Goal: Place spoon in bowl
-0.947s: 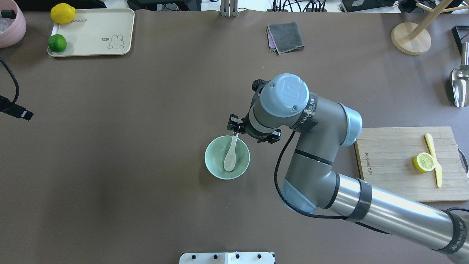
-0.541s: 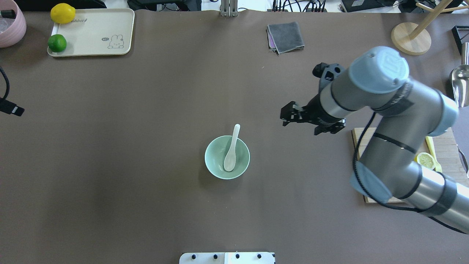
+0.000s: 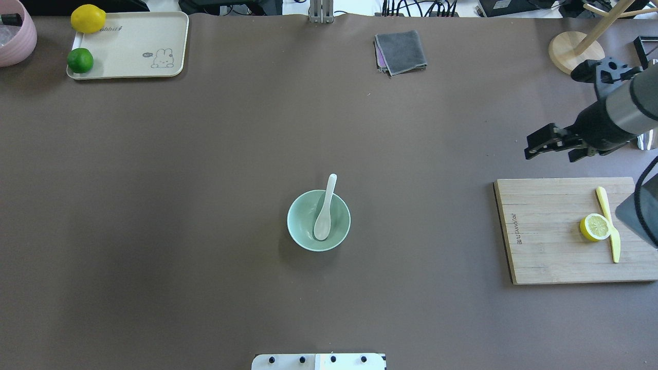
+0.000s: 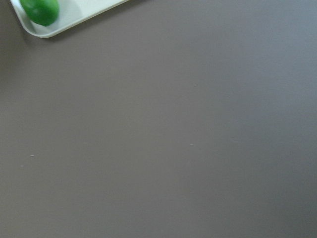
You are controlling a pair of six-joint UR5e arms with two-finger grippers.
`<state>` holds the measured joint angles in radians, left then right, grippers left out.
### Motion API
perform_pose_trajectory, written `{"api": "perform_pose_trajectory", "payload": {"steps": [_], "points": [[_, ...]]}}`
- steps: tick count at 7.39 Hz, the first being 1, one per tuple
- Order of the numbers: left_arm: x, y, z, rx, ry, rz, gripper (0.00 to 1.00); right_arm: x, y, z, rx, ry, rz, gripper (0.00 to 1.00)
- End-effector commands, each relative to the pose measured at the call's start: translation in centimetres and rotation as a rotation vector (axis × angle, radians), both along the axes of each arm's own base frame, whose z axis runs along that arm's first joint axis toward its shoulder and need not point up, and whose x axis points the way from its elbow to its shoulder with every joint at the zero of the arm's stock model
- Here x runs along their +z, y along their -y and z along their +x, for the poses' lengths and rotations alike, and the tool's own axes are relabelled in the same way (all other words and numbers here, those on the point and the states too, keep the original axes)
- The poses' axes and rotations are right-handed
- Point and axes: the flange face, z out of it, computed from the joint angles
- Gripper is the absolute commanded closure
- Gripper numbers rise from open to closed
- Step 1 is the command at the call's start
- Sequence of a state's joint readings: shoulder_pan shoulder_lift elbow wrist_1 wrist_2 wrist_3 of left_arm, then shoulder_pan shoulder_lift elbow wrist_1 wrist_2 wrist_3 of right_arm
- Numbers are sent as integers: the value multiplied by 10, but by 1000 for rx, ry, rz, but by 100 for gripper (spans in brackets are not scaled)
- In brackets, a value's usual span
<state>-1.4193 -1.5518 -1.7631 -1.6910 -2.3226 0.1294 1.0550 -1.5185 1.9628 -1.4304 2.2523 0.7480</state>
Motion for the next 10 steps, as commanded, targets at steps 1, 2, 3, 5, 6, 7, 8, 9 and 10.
{"api": "perform_pose_trajectory", "payload": {"steps": [1, 2, 3, 5, 6, 7, 8, 9, 10], "points": [[3, 11, -40, -43, 14, -114, 3, 85, 9, 97, -70, -47, 79, 0], [6, 9, -43, -30, 15, -112, 3, 108, 14, 114, -89, -65, 95, 0], [9, 3, -43, -25, 15, -115, 3, 128, 18, 129, -91, -78, 91, 0], [11, 2, -38, -17, -42, -212, 3, 151, 21, 155, -95, -93, 104, 0], [5, -2, -30, -5, -179, -249, 2, 156, 21, 159, -88, -95, 94, 0], [4, -5, -34, -10, -215, -247, 2, 158, 20, 168, -70, -96, 90, 0], [10, -6, -38, -17, -213, -248, 2, 160, 19, 168, -70, -98, 86, 0], [10, -5, -41, -21, -176, -240, 2, 153, 18, 168, -69, -95, 101, 0], [8, 3, -45, -29, -80, -214, 2, 147, 22, 168, -60, -92, 104, 0]]}}
